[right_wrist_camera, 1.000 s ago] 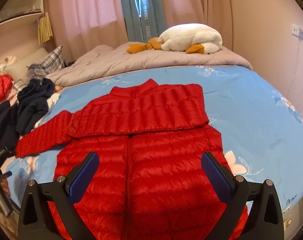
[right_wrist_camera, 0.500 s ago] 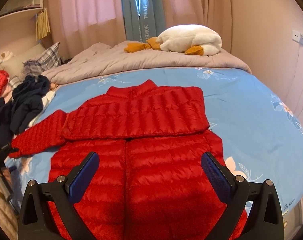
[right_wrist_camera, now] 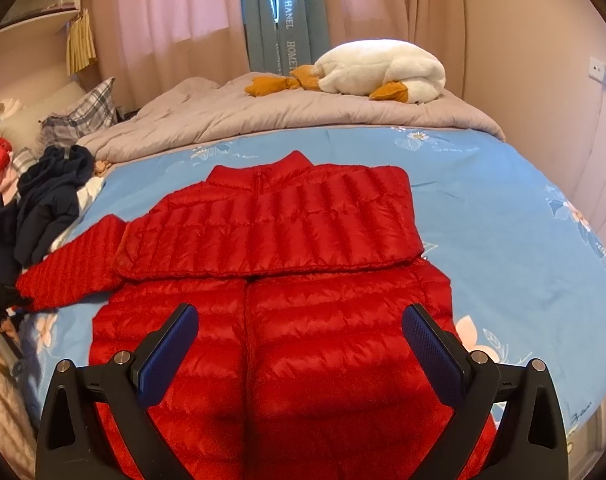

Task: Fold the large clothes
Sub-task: 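Move the left tool to the other sleeve cuff and grasp it, then lift the sleeve with the left tool, fold it across the body, release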

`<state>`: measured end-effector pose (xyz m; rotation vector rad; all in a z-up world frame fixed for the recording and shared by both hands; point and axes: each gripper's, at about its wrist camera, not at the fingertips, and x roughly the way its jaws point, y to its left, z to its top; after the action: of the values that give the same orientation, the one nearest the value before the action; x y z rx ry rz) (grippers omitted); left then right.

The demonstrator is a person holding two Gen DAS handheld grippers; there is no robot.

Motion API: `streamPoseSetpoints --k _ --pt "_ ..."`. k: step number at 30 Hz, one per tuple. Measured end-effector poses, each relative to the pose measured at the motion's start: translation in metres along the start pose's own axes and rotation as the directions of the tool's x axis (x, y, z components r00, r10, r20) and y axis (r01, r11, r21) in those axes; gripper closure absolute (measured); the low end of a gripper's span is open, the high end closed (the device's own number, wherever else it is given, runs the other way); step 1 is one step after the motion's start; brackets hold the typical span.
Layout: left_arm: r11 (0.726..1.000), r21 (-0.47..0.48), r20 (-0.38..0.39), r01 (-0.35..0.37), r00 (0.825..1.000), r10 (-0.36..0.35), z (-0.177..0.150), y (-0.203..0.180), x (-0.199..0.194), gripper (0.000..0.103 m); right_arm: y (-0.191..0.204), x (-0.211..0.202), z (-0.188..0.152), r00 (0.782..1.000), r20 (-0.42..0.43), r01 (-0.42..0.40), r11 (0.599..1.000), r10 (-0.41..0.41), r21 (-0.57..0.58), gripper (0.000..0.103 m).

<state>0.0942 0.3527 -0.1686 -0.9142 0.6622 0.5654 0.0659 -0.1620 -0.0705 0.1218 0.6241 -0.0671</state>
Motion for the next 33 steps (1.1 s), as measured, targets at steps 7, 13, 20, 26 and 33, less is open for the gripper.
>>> streamPoseSetpoints --k 7,13,20,26,33 --pt "0.991 0.135 0.125 0.015 0.992 -0.032 0.001 -0.044 -0.064 0.098 -0.004 -0.008 0.004 1.000 0.024 -0.011 1.000 0.011 0.008 0.002" --pt "0.963 0.258 0.227 0.082 0.963 -0.143 -0.005 -0.093 -0.122 0.098 -0.011 -0.018 0.005 0.998 0.053 -0.019 0.999 0.018 0.033 0.002" --pt "0.906 0.398 0.252 0.146 0.932 -0.261 -0.025 -0.153 -0.163 0.098 -0.024 -0.027 0.005 0.997 0.078 -0.020 0.998 0.015 0.067 0.002" --pt "0.836 0.518 0.217 0.182 0.917 -0.334 -0.053 -0.199 -0.183 0.098 -0.036 -0.033 0.004 0.996 0.094 -0.022 0.995 0.013 0.100 0.002" --pt "0.732 0.638 0.137 0.237 0.901 -0.411 -0.096 -0.244 -0.199 0.098 -0.052 -0.039 0.002 0.994 0.107 -0.025 0.989 0.009 0.143 0.002"
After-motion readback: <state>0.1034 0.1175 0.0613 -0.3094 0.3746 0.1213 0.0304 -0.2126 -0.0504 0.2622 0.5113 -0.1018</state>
